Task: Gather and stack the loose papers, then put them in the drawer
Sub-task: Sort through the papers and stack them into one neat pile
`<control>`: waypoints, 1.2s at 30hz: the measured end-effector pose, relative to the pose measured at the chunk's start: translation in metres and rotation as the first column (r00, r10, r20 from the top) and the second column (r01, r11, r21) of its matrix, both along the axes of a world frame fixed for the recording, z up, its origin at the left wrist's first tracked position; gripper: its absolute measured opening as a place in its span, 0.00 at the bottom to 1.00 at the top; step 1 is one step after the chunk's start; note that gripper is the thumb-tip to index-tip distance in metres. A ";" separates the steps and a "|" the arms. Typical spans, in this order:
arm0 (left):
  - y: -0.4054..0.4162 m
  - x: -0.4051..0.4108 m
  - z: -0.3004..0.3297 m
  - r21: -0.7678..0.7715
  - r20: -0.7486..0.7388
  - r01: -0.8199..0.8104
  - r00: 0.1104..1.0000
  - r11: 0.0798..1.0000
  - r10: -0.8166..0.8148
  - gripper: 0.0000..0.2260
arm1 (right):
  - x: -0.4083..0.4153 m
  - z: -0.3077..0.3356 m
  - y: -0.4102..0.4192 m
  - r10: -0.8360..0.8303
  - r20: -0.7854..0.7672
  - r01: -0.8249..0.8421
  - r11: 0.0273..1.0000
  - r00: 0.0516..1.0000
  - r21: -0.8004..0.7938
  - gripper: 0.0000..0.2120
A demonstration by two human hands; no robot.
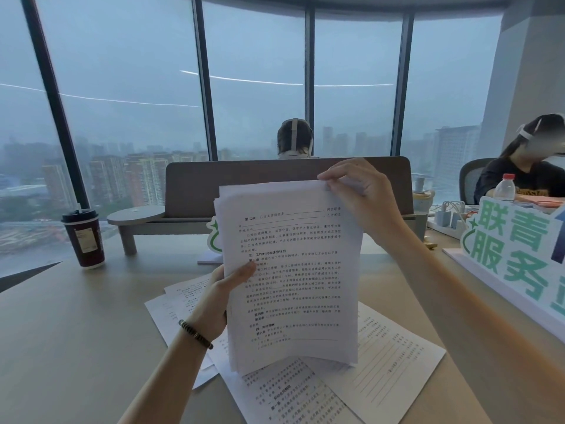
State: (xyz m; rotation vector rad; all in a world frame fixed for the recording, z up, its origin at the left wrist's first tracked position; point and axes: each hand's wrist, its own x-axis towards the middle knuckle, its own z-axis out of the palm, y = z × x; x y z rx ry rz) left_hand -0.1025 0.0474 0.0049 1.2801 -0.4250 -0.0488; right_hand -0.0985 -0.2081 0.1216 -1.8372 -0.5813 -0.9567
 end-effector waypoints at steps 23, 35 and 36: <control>-0.027 -0.003 -0.009 0.032 0.187 -0.450 0.880 0.893 0.436 0.07 | -0.005 -0.081 0.010 0.333 -0.319 -0.130 0.844 0.887 0.520 0.15; -0.029 -0.005 -0.034 0.049 0.095 -0.386 0.920 0.921 0.381 0.07 | -0.004 -0.128 0.014 0.290 -0.395 -0.095 0.891 0.872 0.444 0.23; -0.030 -0.005 -0.035 0.058 0.080 -0.374 0.926 0.925 0.370 0.07 | -0.003 -0.134 0.014 0.289 -0.407 -0.084 0.888 0.866 0.452 0.20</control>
